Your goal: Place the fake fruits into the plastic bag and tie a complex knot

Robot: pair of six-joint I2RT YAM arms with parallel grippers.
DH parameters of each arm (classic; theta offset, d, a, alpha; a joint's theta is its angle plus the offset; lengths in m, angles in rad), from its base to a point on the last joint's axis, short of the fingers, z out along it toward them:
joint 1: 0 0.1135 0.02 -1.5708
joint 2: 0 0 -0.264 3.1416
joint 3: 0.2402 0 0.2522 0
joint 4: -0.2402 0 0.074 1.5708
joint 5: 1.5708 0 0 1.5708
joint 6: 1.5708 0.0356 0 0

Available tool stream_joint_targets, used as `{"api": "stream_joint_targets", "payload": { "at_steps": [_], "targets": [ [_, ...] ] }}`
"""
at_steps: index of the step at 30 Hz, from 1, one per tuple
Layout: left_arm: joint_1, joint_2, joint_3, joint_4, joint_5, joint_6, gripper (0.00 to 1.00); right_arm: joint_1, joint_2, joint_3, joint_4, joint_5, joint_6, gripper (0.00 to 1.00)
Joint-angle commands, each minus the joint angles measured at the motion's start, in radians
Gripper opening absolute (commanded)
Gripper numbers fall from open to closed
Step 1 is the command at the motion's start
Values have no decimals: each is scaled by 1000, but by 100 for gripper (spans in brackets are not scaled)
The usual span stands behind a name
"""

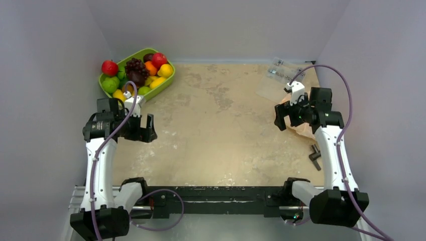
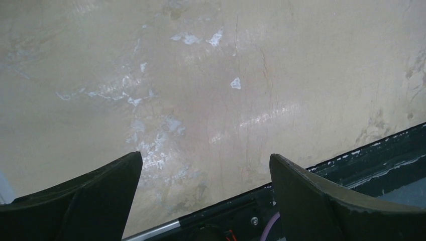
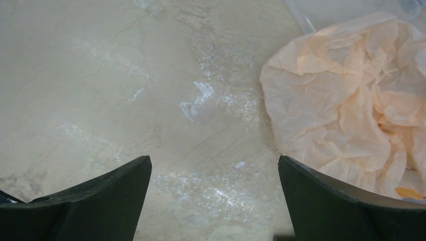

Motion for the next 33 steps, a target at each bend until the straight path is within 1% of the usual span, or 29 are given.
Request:
{"api": "stream_joint_targets", "payload": {
  "at_steps": [1, 5, 9, 10, 12, 18, 24, 29, 30, 31, 33],
  "targets": [
    [-4, 36, 117, 61, 7, 42, 100, -6, 95, 129, -56, 82, -73, 99],
    [-4, 77, 197, 65, 44, 84, 100, -6, 207, 260, -139, 141, -167, 99],
    [-5, 130, 277, 59, 28, 92, 100, -8, 289, 297, -121, 293, -270, 99],
    [-5, 139, 292, 55, 33, 105, 100, -8, 304, 292, -106, 338, -295, 99],
    [-12, 150, 318, 65, 0, 107, 100, -8, 325, 264, -60, 413, -338, 99],
    [-33, 174, 351, 108, -137, 59, 100, -7, 402, 161, 79, 543, -399, 99],
    [-38, 160, 327, 180, -256, -59, 100, -7, 493, 54, 202, 571, -426, 99],
    [-37, 92, 252, 299, -268, -73, 100, -7, 595, -6, 292, 589, -432, 98],
    [-38, 79, 235, 332, -250, -64, 100, -7, 611, -2, 289, 577, -434, 94],
    [-37, 64, 219, 353, -230, -57, 100, -7, 621, 3, 285, 559, -437, 85],
    [-37, 44, 193, 384, -174, -44, 100, -7, 621, 25, 251, 537, -444, 64]
  ]
}}
